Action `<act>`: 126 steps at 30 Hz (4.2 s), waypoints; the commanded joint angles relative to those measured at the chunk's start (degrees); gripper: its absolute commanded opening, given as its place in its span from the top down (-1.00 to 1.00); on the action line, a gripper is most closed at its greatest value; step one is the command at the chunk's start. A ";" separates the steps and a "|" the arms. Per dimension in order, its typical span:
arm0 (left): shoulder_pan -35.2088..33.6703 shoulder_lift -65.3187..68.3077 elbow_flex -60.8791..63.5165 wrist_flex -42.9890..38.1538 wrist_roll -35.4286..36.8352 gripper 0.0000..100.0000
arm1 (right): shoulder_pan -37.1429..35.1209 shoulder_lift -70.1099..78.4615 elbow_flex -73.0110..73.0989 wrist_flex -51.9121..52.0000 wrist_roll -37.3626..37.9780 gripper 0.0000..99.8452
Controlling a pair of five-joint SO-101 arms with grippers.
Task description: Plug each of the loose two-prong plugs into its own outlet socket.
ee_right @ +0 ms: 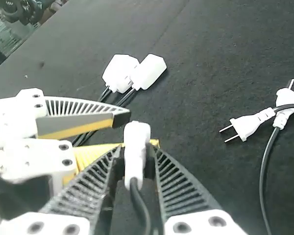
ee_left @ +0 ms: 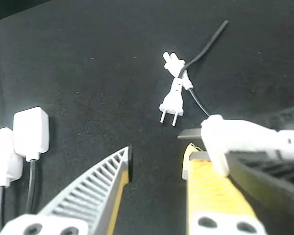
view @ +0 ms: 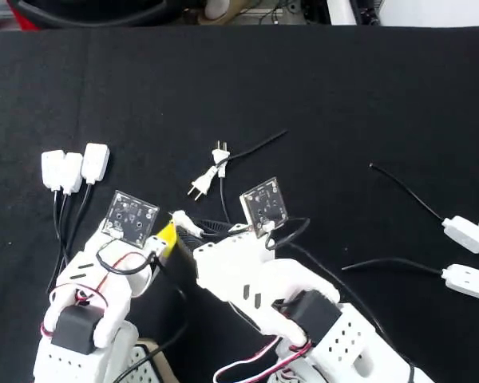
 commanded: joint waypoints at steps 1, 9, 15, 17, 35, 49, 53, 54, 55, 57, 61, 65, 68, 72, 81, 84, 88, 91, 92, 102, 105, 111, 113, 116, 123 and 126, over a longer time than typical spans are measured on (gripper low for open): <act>-4.26 -0.53 -1.19 -3.08 0.97 0.63 | -2.81 0.31 -2.07 1.32 0.97 0.98; -5.05 -0.53 -1.27 5.63 -6.51 0.63 | 12.57 6.90 -8.66 3.25 5.71 0.98; -16.13 -0.53 -3.74 11.52 -8.70 0.63 | 12.75 20.00 -12.88 3.60 8.09 0.98; -22.73 -0.53 -4.09 11.43 -8.62 0.63 | 12.75 24.31 -14.46 3.78 8.88 0.98; -33.36 23.47 -9.98 -0.18 1.49 0.54 | 19.78 51.12 -35.03 18.29 12.13 0.98; -28.35 82.64 -43.21 -11.60 6.77 0.54 | 19.78 51.38 -34.95 18.29 12.13 0.98; -27.91 90.02 -48.75 -14.07 6.86 0.54 | 19.78 51.38 -34.95 18.29 12.22 0.98; -27.91 91.16 -49.71 -14.68 7.12 0.53 | 19.78 51.38 -34.95 18.29 12.22 0.98; -28.00 92.31 -50.59 -15.38 7.38 0.53 | 19.78 51.38 -34.95 18.29 12.22 0.98; -28.26 94.07 -52.53 -16.26 7.21 0.53 | 19.78 51.38 -34.95 18.29 12.22 0.98; -28.09 99.34 -57.45 -16.62 7.03 0.53 | 19.78 51.21 -34.95 18.29 12.22 0.98; -27.91 108.04 -64.75 -16.09 7.03 0.53 | 19.78 51.12 -34.95 18.20 12.22 0.98; -28.44 115.16 -69.76 -15.91 7.30 0.53 | 19.78 51.12 -34.95 18.11 12.22 0.98; -29.05 121.76 -76.97 -11.78 7.47 0.53 | 20.31 51.56 -34.59 16.18 12.22 0.98; -29.58 131.69 -89.45 -5.54 8.53 0.53 | 21.54 51.56 -34.77 16.18 12.22 0.98; -29.41 132.31 -91.12 -3.08 8.53 0.54 | 21.54 51.56 -34.86 16.18 12.22 0.98; -29.14 132.31 -91.38 -1.41 8.53 0.54 | 21.54 51.56 -34.86 16.18 12.31 0.98; -29.05 132.22 -91.65 -0.62 8.44 0.55 | 21.54 51.47 -34.95 16.18 12.31 0.98; -28.97 132.22 -91.65 -0.62 7.56 0.58 | 21.54 51.47 -34.95 16.18 12.31 0.98; -22.99 122.90 -81.80 3.16 -0.62 0.94 | 21.54 51.47 -34.95 16.18 12.31 0.98; -20.26 112.35 -66.86 -4.13 -4.57 0.94 | 21.63 51.21 -34.86 16.26 12.31 0.98; -16.13 83.87 -35.38 -12.40 -15.03 0.77 | 23.03 51.12 -34.95 16.62 12.31 0.98; -13.58 75.60 -27.30 -12.13 -19.60 0.69 | 24.62 51.12 -35.03 16.62 12.31 0.98; -8.75 63.91 -15.60 -12.04 -27.08 0.68 | 26.29 51.12 -36.26 18.29 12.13 0.98; -4.00 34.55 4.26 -9.32 -40.88 0.67 | 28.04 51.12 -39.08 23.74 12.22 0.98; -3.74 21.71 5.05 0.62 -41.05 0.60 | 29.54 51.12 -39.08 23.91 12.22 0.98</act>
